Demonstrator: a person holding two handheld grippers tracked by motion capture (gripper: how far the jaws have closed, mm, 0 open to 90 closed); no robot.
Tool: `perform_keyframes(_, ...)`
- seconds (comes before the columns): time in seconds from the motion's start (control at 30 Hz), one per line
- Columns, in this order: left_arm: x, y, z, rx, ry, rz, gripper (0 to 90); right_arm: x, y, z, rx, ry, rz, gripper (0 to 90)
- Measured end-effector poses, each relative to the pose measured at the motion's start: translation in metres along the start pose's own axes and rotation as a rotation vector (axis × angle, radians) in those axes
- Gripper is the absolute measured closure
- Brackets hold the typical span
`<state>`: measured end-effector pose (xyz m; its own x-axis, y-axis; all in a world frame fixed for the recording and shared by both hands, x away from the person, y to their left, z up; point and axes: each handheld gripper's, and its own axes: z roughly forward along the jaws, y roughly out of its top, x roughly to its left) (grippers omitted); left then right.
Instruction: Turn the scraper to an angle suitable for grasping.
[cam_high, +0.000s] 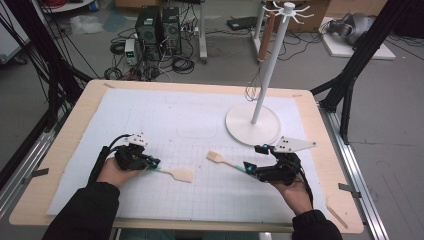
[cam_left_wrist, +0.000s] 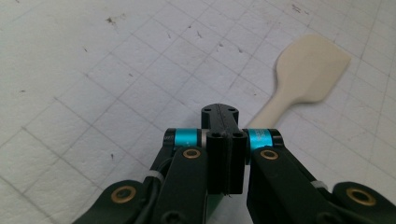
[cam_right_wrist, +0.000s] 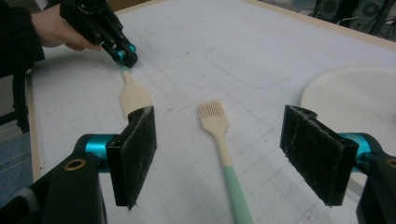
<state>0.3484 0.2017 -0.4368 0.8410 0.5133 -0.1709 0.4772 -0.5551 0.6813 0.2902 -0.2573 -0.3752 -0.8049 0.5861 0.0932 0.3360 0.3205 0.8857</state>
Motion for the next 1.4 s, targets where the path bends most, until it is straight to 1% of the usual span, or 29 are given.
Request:
perform_keyframes(0.27,-0.001,-0.002,-0.001,-0.001,-0.009,0.005,89.5,0.0,0.0,0.0,0.002,-0.002,-0.002,26.0)
perform_keyframes(0.4,-0.002,-0.002,-0.002,0.004,-0.015,0.015,89.5,0.0,0.0,0.0,0.004,-0.002,-0.001,26.0)
perform_keyframes(0.47,-0.003,-0.003,-0.002,0.001,-0.018,0.01,89.5,0.0,0.0,0.001,0.005,0.0,-0.002,26.0)
perform_keyframes(0.6,-0.003,-0.004,-0.003,0.007,-0.023,0.027,89.5,0.0,0.0,0.001,0.008,0.001,-0.003,26.0)
perform_keyframes(0.63,-0.004,-0.004,-0.003,0.004,-0.022,0.022,89.5,0.0,0.0,0.001,0.007,0.002,-0.004,26.0)
perform_keyframes(0.73,-0.005,-0.004,-0.003,0.008,-0.028,0.027,89.5,0.0,0.0,0.001,0.007,0.001,-0.002,26.0)
perform_keyframes(0.8,-0.005,-0.004,-0.003,0.009,-0.03,0.035,89.4,0.0,0.0,0.001,0.007,0.001,-0.002,26.0)
perform_keyframes(0.83,-0.005,-0.004,-0.004,0.016,-0.029,0.046,89.2,0.0,0.0,0.001,0.008,0.002,-0.003,26.0)
perform_keyframes(0.9,-0.005,-0.003,-0.005,0.01,-0.039,0.047,87.5,0.0,-0.001,0.001,0.01,0.0,-0.005,26.0)
perform_keyframes(1.0,-0.006,0.0,-0.01,-0.004,-0.049,0.089,84.3,0.0,-0.001,0.001,0.006,-0.001,-0.005,26.0)
perform_keyframes(1.03,-0.006,0.002,-0.011,-0.006,-0.054,0.108,82.7,0.0,-0.001,0.001,0.006,0.0,-0.004,26.0)
perform_keyframes(1.17,-0.007,0.006,-0.012,0.013,-0.091,0.164,74.9,0.0,-0.001,0.001,0.011,0.001,-0.002,26.0)
perform_keyframes(1.23,-0.007,0.007,-0.012,0.018,-0.108,0.184,71.7,0.0,-0.001,0.001,0.01,0.001,-0.004,26.0)
perform_keyframes(1.27,-0.009,0.006,-0.01,0.01,-0.113,0.168,70.7,0.0,-0.001,0.001,0.012,0.004,0.0,26.0)
perform_keyframes(1.3,-0.005,0.007,-0.011,0.048,-0.115,0.217,70.0,0.0,-0.001,0.002,0.011,0.003,-0.003,26.0)
perform_keyframes(1.37,-0.004,0.005,-0.008,0.059,-0.132,0.213,69.3,-0.001,-0.001,0.001,0.012,0.001,-0.001,26.0)
perform_keyframes(1.4,-0.003,0.005,-0.008,0.069,-0.133,0.219,69.1,0.0,-0.001,0.001,0.013,0.001,0.0,26.0)
